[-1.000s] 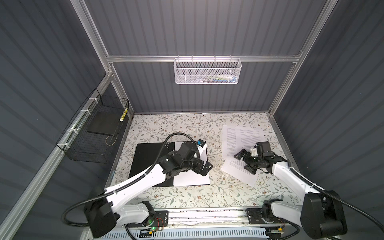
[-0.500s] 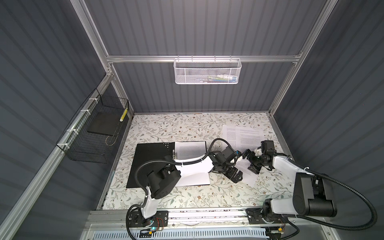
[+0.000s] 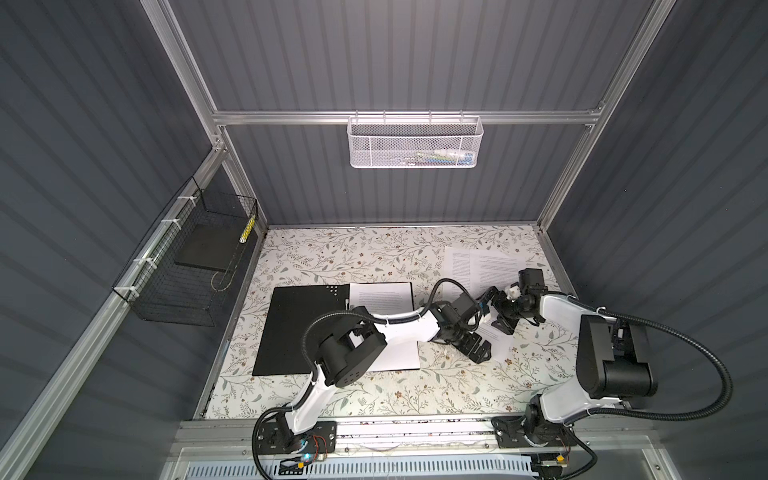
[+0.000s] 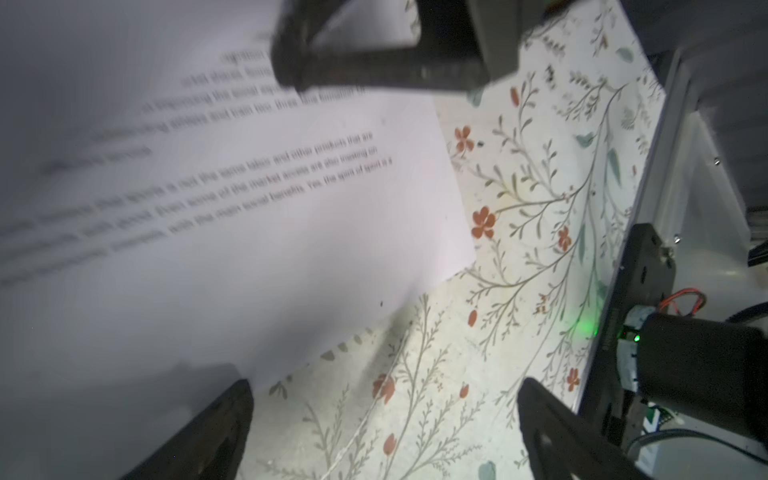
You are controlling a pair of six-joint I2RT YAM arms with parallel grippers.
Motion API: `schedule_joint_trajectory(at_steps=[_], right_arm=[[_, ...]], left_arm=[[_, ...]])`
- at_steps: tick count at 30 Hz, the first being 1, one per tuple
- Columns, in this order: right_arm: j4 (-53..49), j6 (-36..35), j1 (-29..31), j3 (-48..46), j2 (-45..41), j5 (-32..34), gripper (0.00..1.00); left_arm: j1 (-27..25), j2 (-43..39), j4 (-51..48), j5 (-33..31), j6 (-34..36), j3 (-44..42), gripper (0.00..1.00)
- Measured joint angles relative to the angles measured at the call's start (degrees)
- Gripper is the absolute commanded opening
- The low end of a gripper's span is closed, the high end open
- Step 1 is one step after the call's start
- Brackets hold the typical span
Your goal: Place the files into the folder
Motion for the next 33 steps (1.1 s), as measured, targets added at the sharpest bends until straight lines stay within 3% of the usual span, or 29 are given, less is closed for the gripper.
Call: schedule_joint_trajectory(at_steps=[7, 15, 24, 33], right_arm=[[0.2, 0.68, -0.04, 6.16, 5.14, -0.2, 0.99], [3.69, 1.92, -0.15, 0.17, 1.22, -1.18, 0.99], [0.59, 1.2, -0.55, -3.1, -5.38, -1.73, 0.99], [-4.04, -0.76, -7.3, -7.52, -13.38, 1.51, 0.99]], left_arm=[[0.0, -1.57, 4.7, 1.22, 0.13, -3.98, 1.0], [0.0, -5.18, 1.4, 1.77, -0.76, -4.94, 1.0], [0.15, -0.24, -2.56, -2.16, 0.35, 8.41, 1.0], [-0.5, 4.02, -1.16, -1.31, 3.19, 11.93, 1.0]])
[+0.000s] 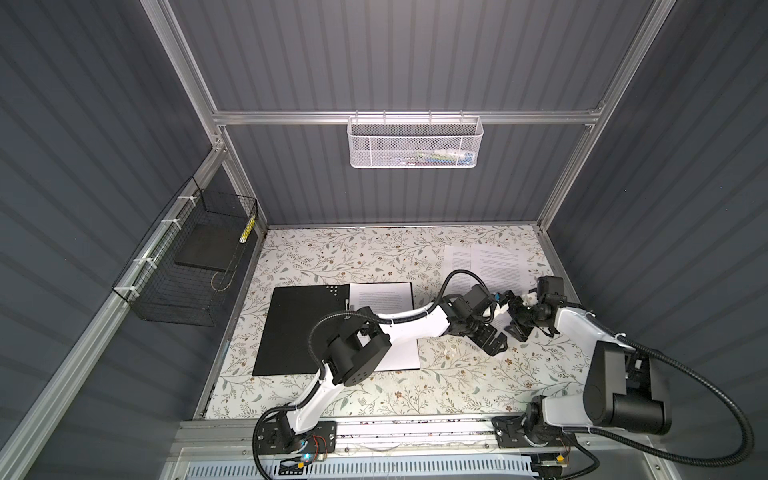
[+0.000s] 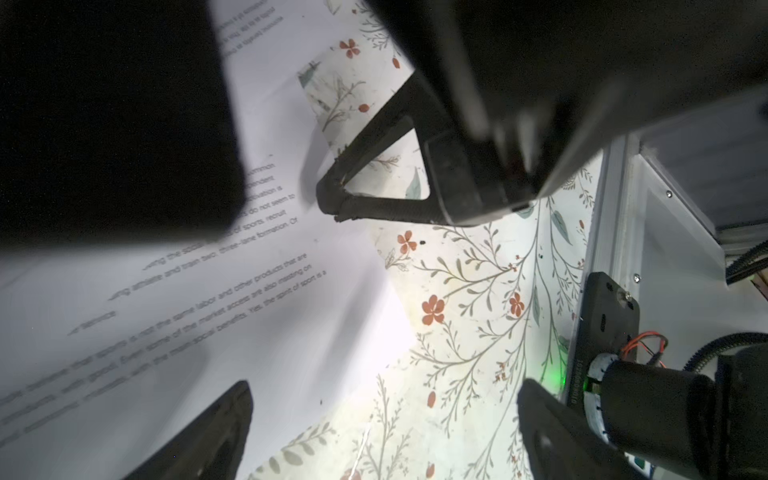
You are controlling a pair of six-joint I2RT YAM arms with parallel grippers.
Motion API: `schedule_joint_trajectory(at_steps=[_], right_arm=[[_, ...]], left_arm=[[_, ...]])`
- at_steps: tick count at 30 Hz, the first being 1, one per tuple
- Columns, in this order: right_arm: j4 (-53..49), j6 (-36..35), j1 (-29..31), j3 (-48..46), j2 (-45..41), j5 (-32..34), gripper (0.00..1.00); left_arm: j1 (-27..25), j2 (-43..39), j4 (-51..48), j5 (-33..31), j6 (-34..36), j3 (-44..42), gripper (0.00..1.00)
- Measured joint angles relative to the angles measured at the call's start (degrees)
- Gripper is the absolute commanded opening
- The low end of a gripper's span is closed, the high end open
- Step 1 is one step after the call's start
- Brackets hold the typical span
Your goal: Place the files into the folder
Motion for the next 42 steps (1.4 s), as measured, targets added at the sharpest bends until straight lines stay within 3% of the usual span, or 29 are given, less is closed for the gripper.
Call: schedule_joint_trajectory(at_steps=[6, 12, 23, 35, 42], right_arm=[[-2.8, -1.22, -3.23, -1.14, -2.21, 3.32, 0.99], [-3.63, -2.27, -7.19, -2.56, -2.51, 2.16, 0.99], [-3.74, -2.6, -7.43, -5.64, -4.72, 0.04, 0.99], [-3.45, -2.25, -7.43, -8.13, -5.6, -2.38, 0.99], [-3.37, -0.92, -7.37, -5.07, -1.05, -2.78, 0.99]], left_arm=[[-0.39, 0.26, 2.03, 1.64, 0.46, -1.81, 1.0], [0.83, -0.44, 4.22, 3.13, -0.13, -7.98, 1.0], [4.09, -2.21, 8.46, 7.26, -4.35, -11.54, 1.0], [7.19, -1.2, 7.23, 5.92, -4.76, -8.83, 1.0], [6.99, -0.59, 6.12, 5.01, -3.61, -8.87, 1.0]])
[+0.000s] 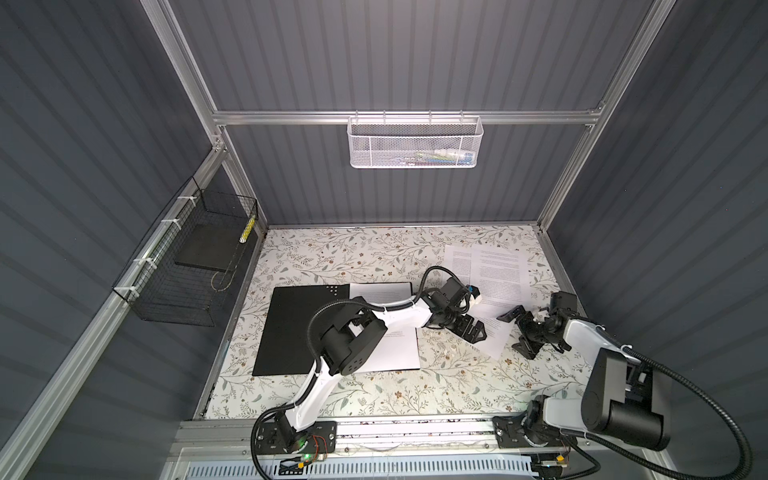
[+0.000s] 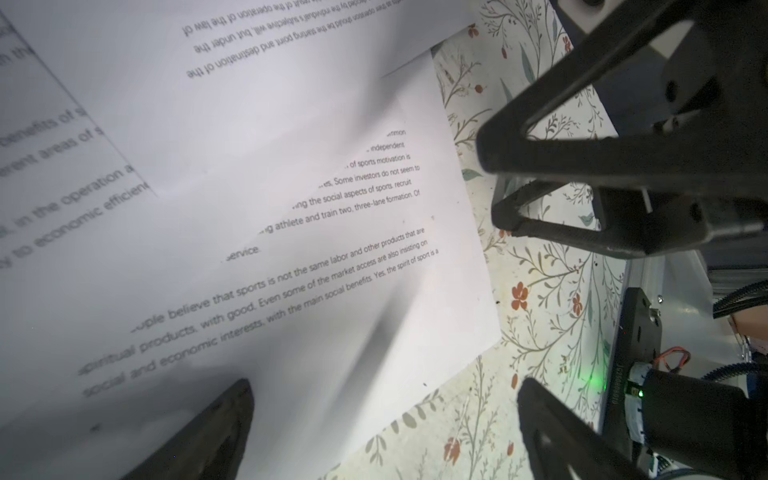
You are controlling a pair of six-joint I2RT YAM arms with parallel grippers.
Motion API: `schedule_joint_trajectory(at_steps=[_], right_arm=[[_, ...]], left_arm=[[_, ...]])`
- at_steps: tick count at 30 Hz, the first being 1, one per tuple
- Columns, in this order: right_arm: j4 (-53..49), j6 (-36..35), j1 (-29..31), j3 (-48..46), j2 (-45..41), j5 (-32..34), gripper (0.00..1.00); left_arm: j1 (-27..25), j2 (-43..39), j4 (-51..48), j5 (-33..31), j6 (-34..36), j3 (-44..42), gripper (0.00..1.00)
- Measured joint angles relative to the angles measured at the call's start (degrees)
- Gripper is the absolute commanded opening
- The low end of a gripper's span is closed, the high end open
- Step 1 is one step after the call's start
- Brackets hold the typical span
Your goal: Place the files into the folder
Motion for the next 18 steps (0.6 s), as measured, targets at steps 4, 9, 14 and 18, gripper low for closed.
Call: schedule_joint_trajectory(at_steps=[4, 9, 14, 18], right_arm=[[0.22, 1.6, 0.81, 1.51, 1.88, 0.37, 0.99], [2.03, 3.41, 3.06, 2.93, 3.87, 0.92, 0.99], [3.89, 4.44, 4.2, 3.8, 5.38, 0.61, 0.99], [6.47, 4.26, 4.63, 3.8, 6.14, -1.01, 0.99]], left_arm=[[0.02, 0.2, -0.96, -0.24, 1.18, 0.5, 1.0], [0.02, 0.57, -2.54, -0.24, 2.62, 1.53, 1.0], [0.02, 0.85, -3.56, -0.22, 3.93, 2.14, 1.0], [0.07, 0.9, -3.8, -0.15, 4.59, 2.25, 1.0]])
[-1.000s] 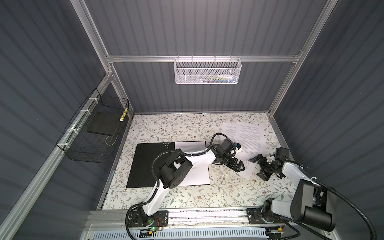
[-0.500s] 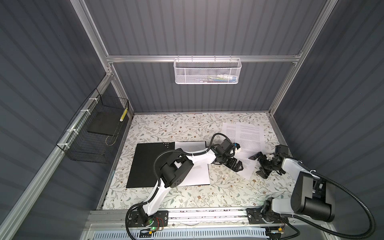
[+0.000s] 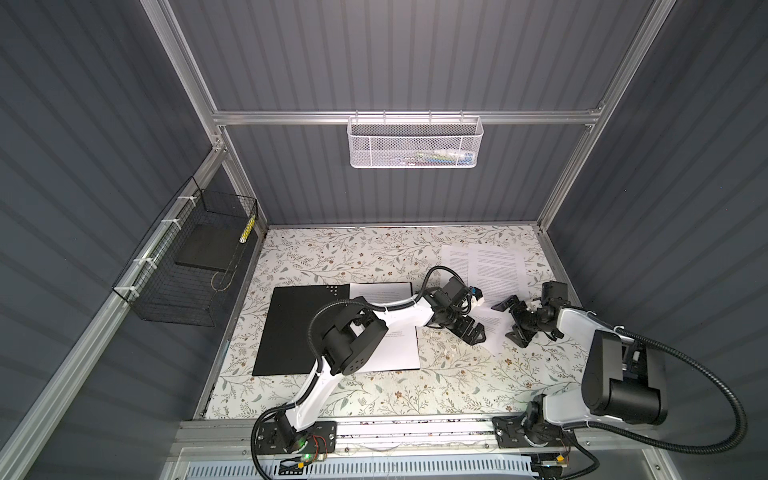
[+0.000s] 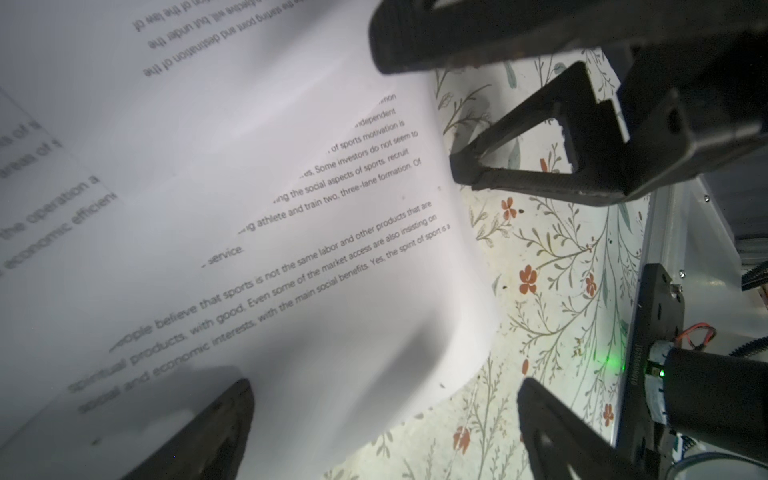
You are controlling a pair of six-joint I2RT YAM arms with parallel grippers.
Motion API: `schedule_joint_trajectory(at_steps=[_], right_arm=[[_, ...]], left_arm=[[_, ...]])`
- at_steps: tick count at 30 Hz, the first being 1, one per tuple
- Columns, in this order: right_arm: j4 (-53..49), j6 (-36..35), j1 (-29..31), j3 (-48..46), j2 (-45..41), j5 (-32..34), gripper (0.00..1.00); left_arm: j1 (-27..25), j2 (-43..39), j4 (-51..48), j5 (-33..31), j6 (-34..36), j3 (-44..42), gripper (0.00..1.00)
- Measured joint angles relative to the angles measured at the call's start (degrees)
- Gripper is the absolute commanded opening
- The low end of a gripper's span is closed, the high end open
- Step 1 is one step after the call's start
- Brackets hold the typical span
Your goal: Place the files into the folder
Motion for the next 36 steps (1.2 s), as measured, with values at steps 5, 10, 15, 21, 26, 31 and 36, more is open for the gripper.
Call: schedule_joint_trajectory(at_steps=[5, 10, 15, 21, 26, 31, 36], right_arm=[[3.45, -0.81, 0.98, -0.92, 0.07, -1.95, 0.99], [6.45, -2.21, 2.67, -2.05, -0.15, -4.22, 0.99], [7.04, -5.68, 3.34, -0.76, -0.42, -5.22, 0.99], [7.06, -10.67, 3.34, 8.11, 4.76, -6.25, 0.99], [7.3, -12.98, 3.34, 12.07, 9.01, -6.14, 0.99], [7.82, -13.27, 3.34, 12.07, 11.08, -6.34, 0.99], [3.87, -13.25, 3.5, 12.5, 11.08, -0.5, 0.99]], left_arm=[[0.0, 0.07, -0.2, 0.04, 0.35, 0.11, 1.0], [0.0, 0.11, -0.24, 0.39, 0.37, 0.17, 1.0], [0.0, 0.15, -0.35, 0.7, 0.55, 0.22, 1.0], [0.0, 0.15, -0.28, 0.83, 0.72, 0.22, 1.0], [0.0, 0.15, -0.2, 0.92, 0.74, 0.2, 1.0], [0.0, 0.15, -0.2, 0.94, 0.74, 0.2, 1.0], [0.0, 0.15, -0.09, 0.94, 0.74, 0.09, 1.0]])
